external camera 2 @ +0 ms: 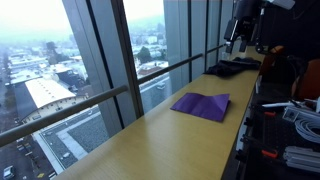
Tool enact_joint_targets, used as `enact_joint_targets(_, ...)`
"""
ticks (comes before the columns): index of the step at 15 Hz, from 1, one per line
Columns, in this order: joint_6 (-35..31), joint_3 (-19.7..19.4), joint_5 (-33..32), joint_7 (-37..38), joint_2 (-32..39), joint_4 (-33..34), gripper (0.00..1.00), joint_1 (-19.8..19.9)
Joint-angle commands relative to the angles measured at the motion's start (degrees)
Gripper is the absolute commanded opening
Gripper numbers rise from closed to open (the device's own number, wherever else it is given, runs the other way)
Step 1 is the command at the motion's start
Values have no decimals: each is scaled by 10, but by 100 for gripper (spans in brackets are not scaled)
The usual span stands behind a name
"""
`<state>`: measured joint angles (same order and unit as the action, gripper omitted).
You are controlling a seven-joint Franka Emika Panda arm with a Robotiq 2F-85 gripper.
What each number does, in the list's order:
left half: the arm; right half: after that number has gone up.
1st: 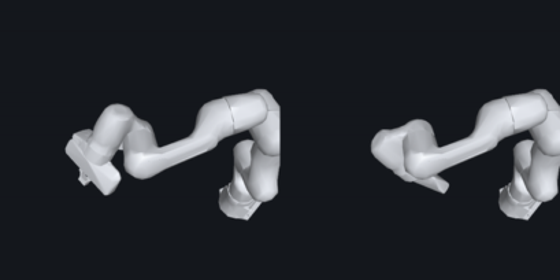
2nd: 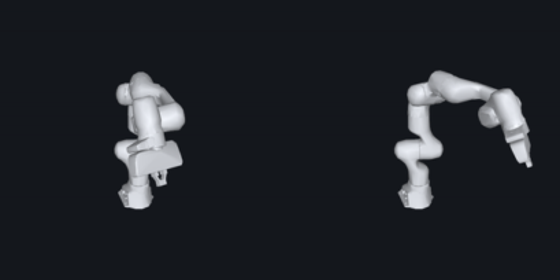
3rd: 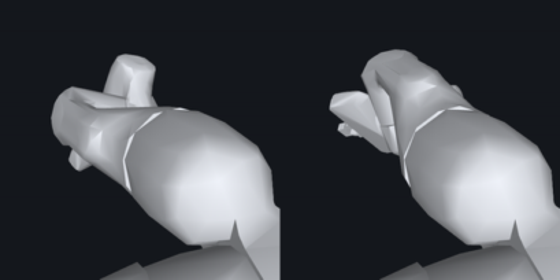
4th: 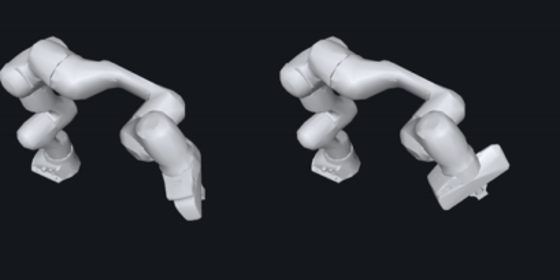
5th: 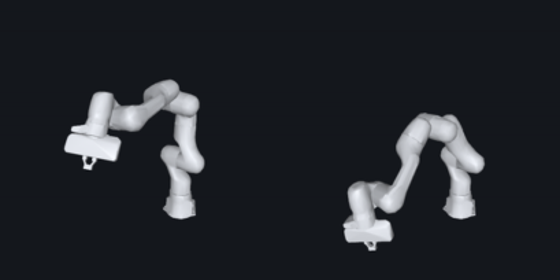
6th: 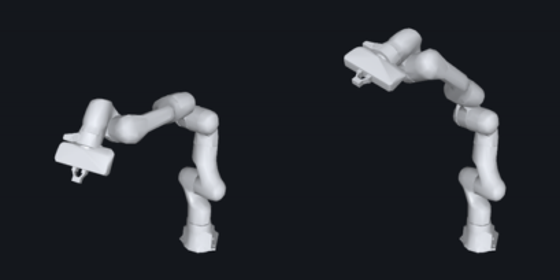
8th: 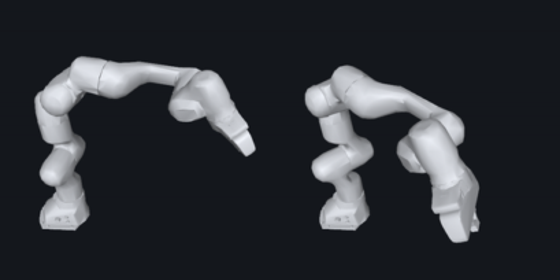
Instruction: Open the purple file holder
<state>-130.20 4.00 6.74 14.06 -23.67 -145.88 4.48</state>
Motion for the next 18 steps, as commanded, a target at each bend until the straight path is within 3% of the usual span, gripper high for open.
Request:
enact_joint_targets(1,-52,-33,-26,-31,82,18,100,13)
enact_joint_targets(7,-128,-82,-18,-105,195,48,100,17)
enact_joint_targets(12,-173,-97,-31,-112,295,94,100,20)
enact_joint_targets(18,-175,-109,-22,-116,393,149,100,30)
